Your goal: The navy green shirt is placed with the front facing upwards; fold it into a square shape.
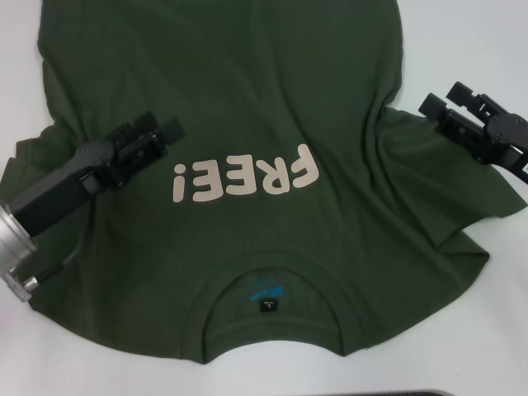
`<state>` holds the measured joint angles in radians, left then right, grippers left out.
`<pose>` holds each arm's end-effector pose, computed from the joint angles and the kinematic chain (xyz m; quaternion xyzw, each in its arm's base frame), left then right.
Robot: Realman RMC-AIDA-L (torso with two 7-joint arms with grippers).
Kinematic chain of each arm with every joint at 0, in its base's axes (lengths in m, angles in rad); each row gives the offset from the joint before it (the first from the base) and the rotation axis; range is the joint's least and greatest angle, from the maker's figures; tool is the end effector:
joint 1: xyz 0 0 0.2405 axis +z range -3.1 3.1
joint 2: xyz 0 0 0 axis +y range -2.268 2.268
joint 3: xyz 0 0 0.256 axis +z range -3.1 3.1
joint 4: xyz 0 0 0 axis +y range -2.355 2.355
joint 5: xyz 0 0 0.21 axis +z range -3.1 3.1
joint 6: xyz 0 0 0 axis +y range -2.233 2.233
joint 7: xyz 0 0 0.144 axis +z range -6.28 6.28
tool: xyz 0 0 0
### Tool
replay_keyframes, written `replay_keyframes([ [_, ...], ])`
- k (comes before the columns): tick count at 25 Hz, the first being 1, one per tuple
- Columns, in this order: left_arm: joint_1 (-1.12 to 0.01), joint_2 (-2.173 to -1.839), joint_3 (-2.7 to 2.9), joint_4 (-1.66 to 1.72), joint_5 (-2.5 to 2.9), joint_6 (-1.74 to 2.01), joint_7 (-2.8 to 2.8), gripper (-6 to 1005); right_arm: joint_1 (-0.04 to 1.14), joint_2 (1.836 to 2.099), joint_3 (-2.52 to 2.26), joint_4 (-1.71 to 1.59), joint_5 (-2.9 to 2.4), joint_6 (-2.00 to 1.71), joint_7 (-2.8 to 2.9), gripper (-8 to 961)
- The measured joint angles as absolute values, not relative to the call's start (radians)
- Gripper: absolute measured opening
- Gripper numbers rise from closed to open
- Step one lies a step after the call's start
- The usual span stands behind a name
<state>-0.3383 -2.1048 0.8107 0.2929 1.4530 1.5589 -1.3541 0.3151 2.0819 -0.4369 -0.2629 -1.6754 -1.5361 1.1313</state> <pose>-0.2930 0.2669 -0.0338 -0.7761 -0.4091 -0.4548 0.1534 0.3313 0.2628 -0.0083 -0.7748 0.3663 0.4273 0.2880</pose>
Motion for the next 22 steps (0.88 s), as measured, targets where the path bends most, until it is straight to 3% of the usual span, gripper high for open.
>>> replay_keyframes([
  [22,-0.339,-2.097,0.811,0.293,1.469,1.567,-1.356,835,0.276,2.069,-0.441,-0.267,-1.67,-1.525,1.138,895],
])
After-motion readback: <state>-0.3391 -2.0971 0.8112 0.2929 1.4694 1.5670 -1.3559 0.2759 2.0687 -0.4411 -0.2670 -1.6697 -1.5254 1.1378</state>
